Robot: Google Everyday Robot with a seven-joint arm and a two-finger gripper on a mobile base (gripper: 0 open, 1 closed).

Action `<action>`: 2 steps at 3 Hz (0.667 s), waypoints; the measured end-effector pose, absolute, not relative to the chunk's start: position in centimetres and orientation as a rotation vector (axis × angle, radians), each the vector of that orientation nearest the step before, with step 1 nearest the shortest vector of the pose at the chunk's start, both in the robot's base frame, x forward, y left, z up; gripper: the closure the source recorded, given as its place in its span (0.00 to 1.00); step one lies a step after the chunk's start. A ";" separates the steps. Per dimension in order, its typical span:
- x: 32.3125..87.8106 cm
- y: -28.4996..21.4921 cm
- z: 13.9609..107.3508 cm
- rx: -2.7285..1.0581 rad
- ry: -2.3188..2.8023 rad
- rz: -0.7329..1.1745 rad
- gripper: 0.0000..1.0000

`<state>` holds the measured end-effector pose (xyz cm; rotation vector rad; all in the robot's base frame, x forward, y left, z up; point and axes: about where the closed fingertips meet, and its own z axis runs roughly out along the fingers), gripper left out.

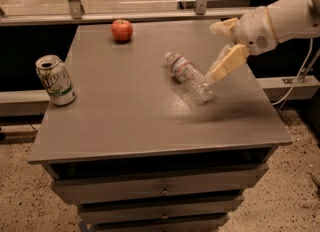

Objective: Knock water bottle over

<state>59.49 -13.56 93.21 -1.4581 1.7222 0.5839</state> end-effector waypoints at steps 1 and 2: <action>57.8 -18.4 93.6 -1.493 1.759 0.547 0.00; 56.1 -22.1 92.6 -1.524 1.796 0.541 0.00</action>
Offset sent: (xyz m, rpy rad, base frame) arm -0.0609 -0.1358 -0.0239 -0.1441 0.0807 0.0086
